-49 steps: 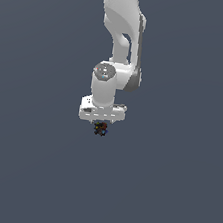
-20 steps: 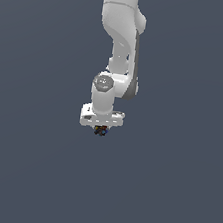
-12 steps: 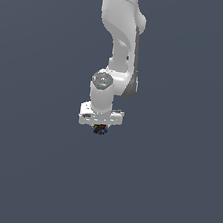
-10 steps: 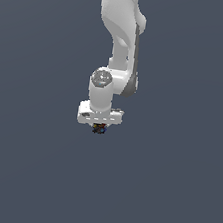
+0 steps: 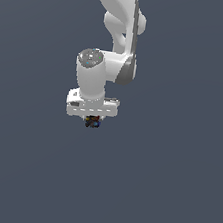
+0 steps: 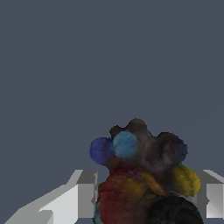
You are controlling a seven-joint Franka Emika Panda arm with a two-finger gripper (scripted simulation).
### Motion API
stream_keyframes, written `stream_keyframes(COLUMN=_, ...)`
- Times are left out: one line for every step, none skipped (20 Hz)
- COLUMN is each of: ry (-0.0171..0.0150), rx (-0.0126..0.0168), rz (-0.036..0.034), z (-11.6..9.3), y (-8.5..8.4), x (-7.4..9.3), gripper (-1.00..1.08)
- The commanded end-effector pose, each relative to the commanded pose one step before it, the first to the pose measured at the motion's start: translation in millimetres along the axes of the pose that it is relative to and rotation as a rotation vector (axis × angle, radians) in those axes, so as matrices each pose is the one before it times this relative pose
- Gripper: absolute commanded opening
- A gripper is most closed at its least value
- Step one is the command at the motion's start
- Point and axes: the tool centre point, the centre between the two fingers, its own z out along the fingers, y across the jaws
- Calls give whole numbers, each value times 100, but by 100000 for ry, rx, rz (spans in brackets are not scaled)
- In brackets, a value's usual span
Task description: Pick up the object and move it to a goal position.
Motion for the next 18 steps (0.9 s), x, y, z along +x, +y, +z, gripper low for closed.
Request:
stream_keyframes(ry=58, rx=-6, rz=-11, z=-2640, y=1037, x=440, gripper=-100)
stream_keyframes(ry=0, rx=0, rz=0, z=-1039, y=413, x=175, gripper=-100)
stream_keyframes(ry=-67, rx=15, rz=-8, z=-952, y=394, x=184, gripper=-100)
stream_keyframes(ry=-67, rx=12, rz=-8, z=-893, y=372, x=177, gripper=-100)
stream_keyframes(ry=0, rx=0, rz=0, z=-875, y=351, x=156, gripper=-100)
stream_keyframes(ry=0, rx=0, rz=0, z=-817, y=329, x=149, gripper=-100)
stream_keyframes(ry=-69, rx=5, rz=-7, z=-717, y=305, x=159, gripper=-100)
stream_keyframes(ry=0, rx=0, rz=0, z=-699, y=287, x=139, gripper=-100)
stream_keyframes(ry=-69, rx=1, rz=-6, z=-600, y=262, x=149, gripper=-100)
stream_keyframes(ry=0, rx=0, rz=0, z=-587, y=244, x=126, gripper=-100)
stream_keyframes(ry=0, rx=0, rz=0, z=-534, y=223, x=117, gripper=-100)
stream_keyframes(ry=-69, rx=-5, rz=-4, z=-441, y=198, x=124, gripper=-100)
stream_keyframes(ry=0, rx=0, rz=0, z=-428, y=181, x=97, gripper=-100)
stream_keyframes(ry=0, rx=0, rz=0, z=-375, y=159, x=87, gripper=-100)
stream_keyframes(ry=0, rx=0, rz=0, z=-323, y=138, x=77, gripper=-100)
stream_keyframes(ry=-68, rx=-9, rz=-3, z=-231, y=112, x=86, gripper=-100)
stream_keyframes(ry=0, rx=0, rz=0, z=-217, y=96, x=60, gripper=-100)
stream_keyframes(ry=0, rx=0, rz=0, z=-164, y=75, x=52, gripper=-100)
